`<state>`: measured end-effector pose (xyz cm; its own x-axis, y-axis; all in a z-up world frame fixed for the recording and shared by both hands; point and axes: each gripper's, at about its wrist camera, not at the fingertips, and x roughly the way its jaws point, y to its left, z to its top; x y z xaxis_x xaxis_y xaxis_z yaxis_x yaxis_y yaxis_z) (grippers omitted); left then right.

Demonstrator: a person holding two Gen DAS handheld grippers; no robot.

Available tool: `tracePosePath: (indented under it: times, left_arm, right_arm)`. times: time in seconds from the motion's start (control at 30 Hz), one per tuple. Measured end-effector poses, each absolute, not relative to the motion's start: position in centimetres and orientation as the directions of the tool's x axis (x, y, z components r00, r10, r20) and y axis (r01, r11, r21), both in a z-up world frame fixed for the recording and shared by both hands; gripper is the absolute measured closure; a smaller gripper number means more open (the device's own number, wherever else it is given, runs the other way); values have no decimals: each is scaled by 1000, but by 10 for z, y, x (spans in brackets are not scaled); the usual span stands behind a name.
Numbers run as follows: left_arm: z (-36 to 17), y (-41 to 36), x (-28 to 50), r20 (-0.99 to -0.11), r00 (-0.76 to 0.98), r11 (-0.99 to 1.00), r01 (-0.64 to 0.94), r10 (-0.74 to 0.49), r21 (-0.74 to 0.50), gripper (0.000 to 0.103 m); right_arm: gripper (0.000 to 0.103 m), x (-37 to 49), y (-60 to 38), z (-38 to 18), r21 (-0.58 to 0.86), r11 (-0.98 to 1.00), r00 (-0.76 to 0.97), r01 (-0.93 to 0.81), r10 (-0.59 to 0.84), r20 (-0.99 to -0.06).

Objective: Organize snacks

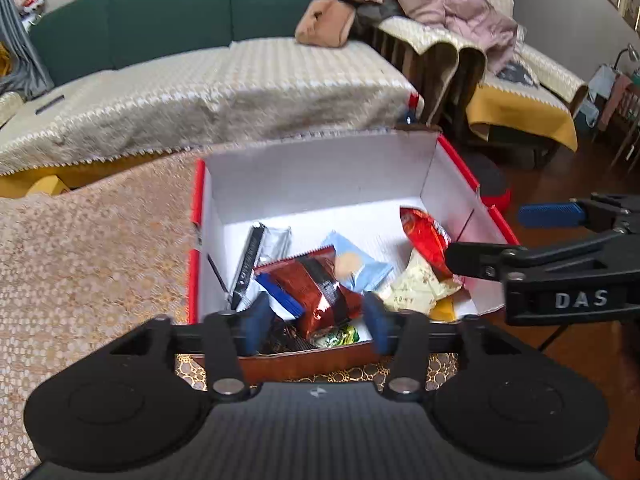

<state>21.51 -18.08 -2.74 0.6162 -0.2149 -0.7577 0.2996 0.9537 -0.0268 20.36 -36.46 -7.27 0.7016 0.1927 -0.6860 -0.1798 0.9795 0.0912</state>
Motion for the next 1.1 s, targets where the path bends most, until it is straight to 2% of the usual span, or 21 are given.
tracePosePath:
  times: [0.07, 0.13, 0.3, 0.67, 0.87, 1.1]
  left_arm:
    - [-20, -178, 211, -742, 633, 955, 297, -220, -31, 35]
    - [-14, -174, 206, -729, 645, 954, 298, -229, -36, 31]
    - [-1, -168, 192, -700, 677, 958, 284, -230, -39, 23]
    - [18, -155, 163, -661, 707, 958, 280, -252, -65, 17]
    - [24, -151, 144, -641, 714, 952, 295, -280, -87, 3]
    - [27, -150, 128, -633, 720, 952, 289, -285, -99, 3]
  right_arm:
    - [7, 196, -366, -66, 105, 978, 714, -181, 204, -670]
    - [1, 187, -366, -59, 111, 977, 728, -182, 210, -653]
    - [0, 168, -367, -47, 134, 974, 749, -182, 226, -622]
    - [0, 122, -366, -30, 159, 965, 812, -208, 260, -523]
    - [0, 104, -370, -28, 199, 964, 820, -174, 253, -512]
    - [0, 85, -365, -25, 194, 969, 829, -152, 232, -510]
